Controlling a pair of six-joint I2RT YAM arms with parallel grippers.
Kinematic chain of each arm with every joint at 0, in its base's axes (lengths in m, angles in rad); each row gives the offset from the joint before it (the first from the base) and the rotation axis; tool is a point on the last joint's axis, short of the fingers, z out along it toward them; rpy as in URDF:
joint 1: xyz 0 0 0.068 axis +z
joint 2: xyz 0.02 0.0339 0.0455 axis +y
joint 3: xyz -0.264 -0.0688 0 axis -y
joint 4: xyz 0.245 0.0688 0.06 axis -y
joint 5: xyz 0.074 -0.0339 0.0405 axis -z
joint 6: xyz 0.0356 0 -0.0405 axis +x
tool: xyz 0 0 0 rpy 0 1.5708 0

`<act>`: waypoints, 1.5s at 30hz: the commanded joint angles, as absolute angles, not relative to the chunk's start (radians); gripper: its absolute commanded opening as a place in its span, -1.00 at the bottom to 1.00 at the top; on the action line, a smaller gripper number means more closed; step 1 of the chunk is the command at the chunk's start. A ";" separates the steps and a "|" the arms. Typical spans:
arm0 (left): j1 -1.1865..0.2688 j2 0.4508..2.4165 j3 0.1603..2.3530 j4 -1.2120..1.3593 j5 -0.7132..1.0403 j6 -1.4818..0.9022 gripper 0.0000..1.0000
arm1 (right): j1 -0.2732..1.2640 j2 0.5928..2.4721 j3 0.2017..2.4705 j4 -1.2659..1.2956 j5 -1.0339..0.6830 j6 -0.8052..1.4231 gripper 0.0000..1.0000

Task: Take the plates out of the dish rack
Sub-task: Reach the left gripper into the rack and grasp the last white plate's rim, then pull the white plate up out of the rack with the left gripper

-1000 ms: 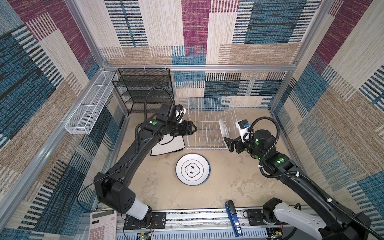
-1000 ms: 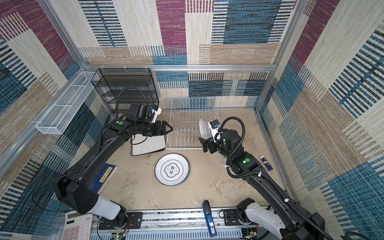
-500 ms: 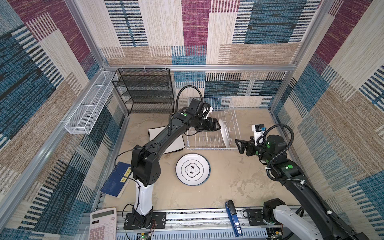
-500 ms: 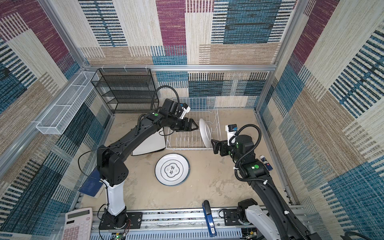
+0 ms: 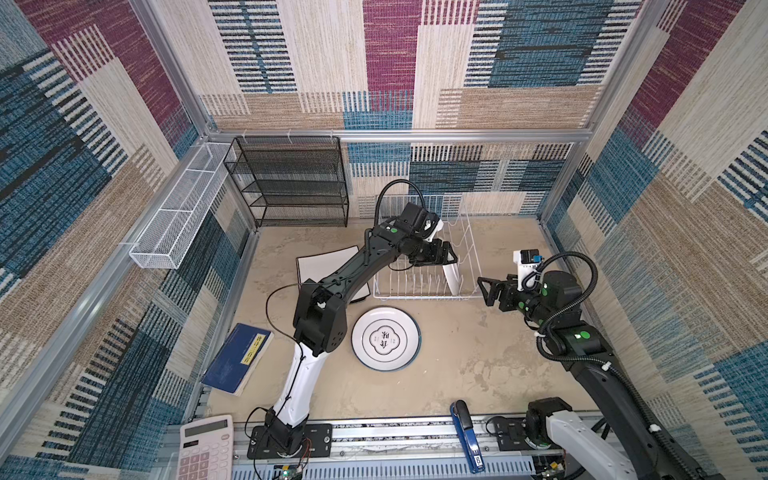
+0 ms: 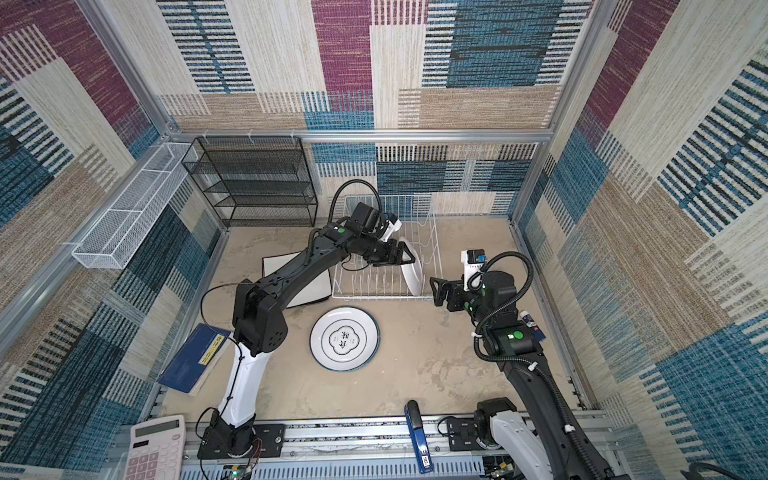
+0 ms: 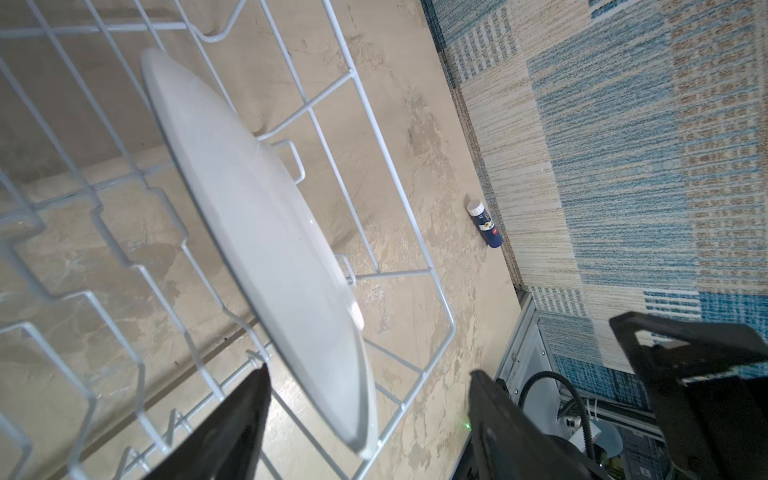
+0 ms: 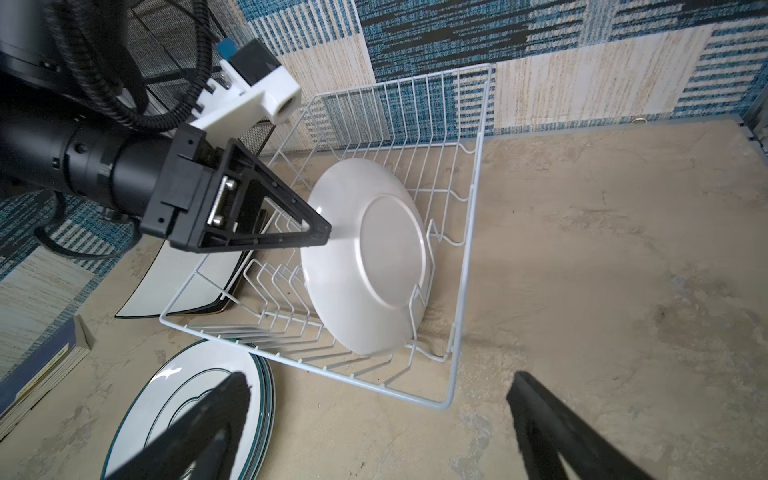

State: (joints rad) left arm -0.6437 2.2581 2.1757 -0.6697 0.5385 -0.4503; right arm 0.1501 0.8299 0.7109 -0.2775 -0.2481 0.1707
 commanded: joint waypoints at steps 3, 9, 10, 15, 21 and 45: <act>-0.653 2.306 2.229 -0.657 0.562 -0.489 0.45 | 0.147 0.832 0.712 -0.225 -0.268 0.161 0.99; -0.658 2.347 2.265 -0.656 0.555 -0.523 0.14 | 0.146 0.832 0.721 -0.229 -0.258 0.149 0.99; -0.658 2.349 2.266 -0.656 0.551 -0.529 0.08 | 0.146 0.832 0.722 -0.229 -0.256 0.149 0.98; -0.659 2.342 2.255 -0.656 0.514 -0.565 -0.25 | 0.145 0.847 0.725 -0.222 -0.261 0.150 0.99; -0.660 2.322 2.236 -0.654 0.489 -0.605 -0.47 | 0.146 0.851 0.722 -0.209 -0.267 0.158 0.99; -0.661 2.280 2.148 -0.531 0.520 -0.744 -1.00 | 0.146 0.863 0.732 -0.202 -0.259 0.164 0.99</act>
